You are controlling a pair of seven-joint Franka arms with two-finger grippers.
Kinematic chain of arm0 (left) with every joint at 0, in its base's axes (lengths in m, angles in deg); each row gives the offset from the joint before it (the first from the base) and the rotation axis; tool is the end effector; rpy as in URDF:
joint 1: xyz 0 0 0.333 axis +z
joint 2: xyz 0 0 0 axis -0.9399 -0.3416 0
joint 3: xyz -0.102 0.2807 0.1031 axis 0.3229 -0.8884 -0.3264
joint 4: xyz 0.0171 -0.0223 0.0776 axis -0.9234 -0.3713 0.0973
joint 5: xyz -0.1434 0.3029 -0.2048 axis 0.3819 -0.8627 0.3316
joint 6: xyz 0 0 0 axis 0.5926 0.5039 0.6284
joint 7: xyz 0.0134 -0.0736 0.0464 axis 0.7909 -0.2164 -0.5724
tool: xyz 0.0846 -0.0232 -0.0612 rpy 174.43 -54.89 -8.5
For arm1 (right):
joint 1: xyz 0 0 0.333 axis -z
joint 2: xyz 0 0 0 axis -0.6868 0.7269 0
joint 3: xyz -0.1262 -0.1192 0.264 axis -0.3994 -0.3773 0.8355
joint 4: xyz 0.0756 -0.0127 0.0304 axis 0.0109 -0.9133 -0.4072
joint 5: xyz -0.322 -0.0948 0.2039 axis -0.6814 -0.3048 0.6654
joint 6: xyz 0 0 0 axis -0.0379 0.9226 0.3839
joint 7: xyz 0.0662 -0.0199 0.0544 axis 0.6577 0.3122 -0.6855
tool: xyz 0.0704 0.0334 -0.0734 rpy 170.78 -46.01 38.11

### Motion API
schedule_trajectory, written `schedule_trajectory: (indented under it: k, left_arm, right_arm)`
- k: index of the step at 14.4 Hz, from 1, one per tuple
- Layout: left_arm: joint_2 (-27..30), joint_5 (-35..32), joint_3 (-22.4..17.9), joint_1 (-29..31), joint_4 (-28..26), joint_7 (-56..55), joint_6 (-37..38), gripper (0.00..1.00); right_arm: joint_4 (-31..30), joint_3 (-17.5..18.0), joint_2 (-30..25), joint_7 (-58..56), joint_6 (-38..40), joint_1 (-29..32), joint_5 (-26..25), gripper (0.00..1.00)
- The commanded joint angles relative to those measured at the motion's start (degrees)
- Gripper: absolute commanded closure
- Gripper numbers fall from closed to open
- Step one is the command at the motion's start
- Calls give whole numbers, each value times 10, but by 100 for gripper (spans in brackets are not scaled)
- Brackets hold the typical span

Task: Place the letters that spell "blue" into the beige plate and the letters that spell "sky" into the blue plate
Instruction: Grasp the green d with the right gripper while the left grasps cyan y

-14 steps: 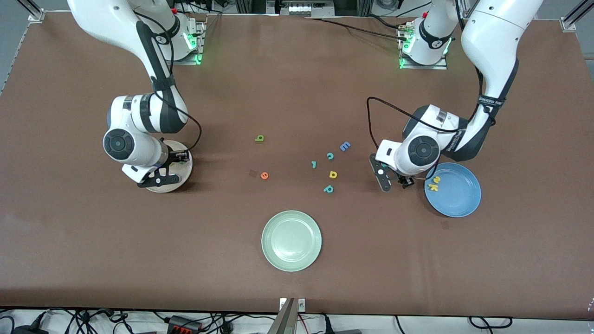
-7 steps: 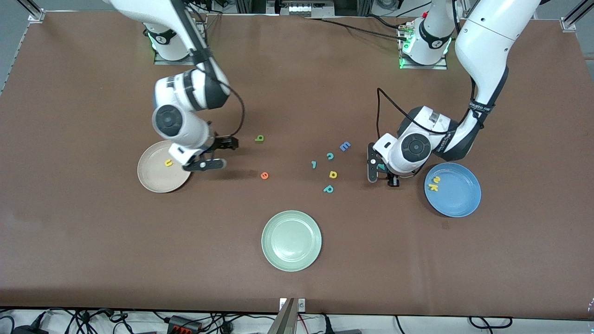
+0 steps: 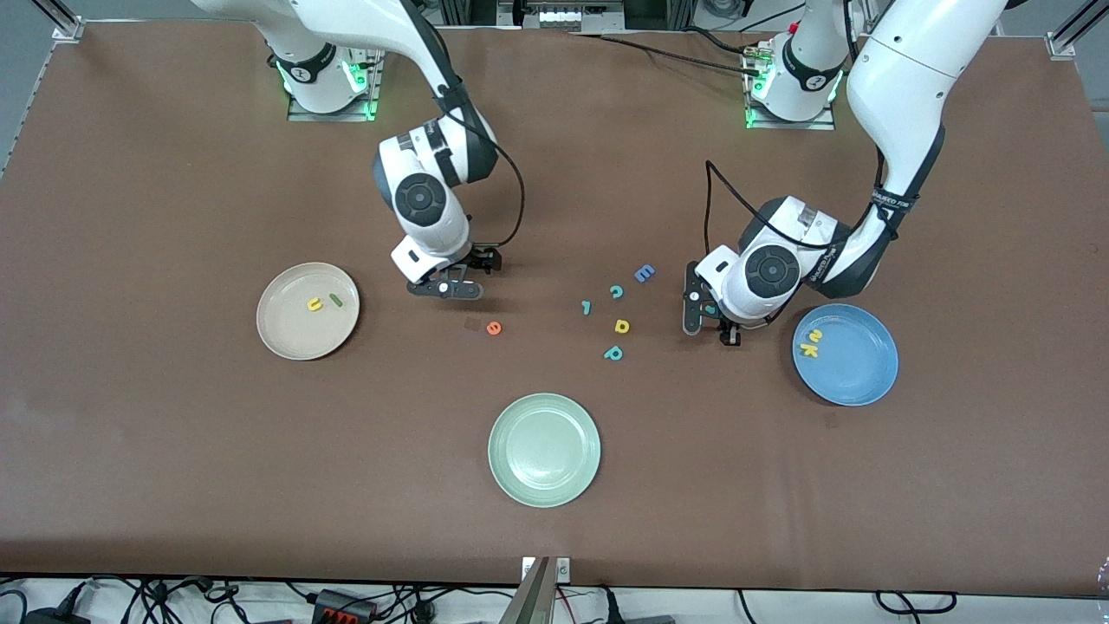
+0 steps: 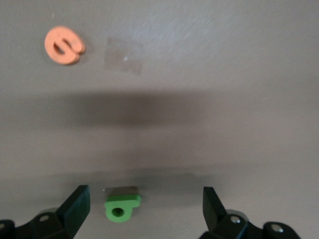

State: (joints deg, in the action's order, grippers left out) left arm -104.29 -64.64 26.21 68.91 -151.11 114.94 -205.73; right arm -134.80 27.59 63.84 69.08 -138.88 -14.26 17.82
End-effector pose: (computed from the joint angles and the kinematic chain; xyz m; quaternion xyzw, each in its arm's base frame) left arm 0.5563 -0.2105 0.1761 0.6856 -0.7231 -0.0794 0.0283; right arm 0.4664 0.3621 0.1905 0.9977 -0.0387 -0.0544 0.0098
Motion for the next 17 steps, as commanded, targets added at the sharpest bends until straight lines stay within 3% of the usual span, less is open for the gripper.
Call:
schedule_trajectory:
  k: [1, 6, 11, 13, 14, 15, 17]
  left_arm:
    - [0, -14, 1, 0, -10, 11, -10, 51]
    - [1, -14, 2, 0, -19, 11, -20, 55]
    - [-1, -14, 1, -16, -19, 12, -28, 72]
    - [0, -14, 2, -16, -19, 12, -29, 84]
    - [4, -14, 2, -13, -19, 13, -24, 86]
    - [8, -14, 2, -9, -18, 13, -19, 86]
    - [25, -12, 3, 8, -13, 10, 11, 86]
  right_arm:
    - [2, -7, 18, 15, -16, -38, 37, 0]
    - [5, -7, 22, 5, -16, -48, 38, 4]
    - [5, -7, 25, -27, -14, -48, 36, 25]
    - [5, -7, 25, -32, -12, -48, 36, 34]
    - [5, -7, 25, -32, -10, -48, 36, 46]
    - [5, -7, 25, -31, -10, -48, 37, 51]
    - [5, -7, 25, -31, -10, -48, 37, 52]
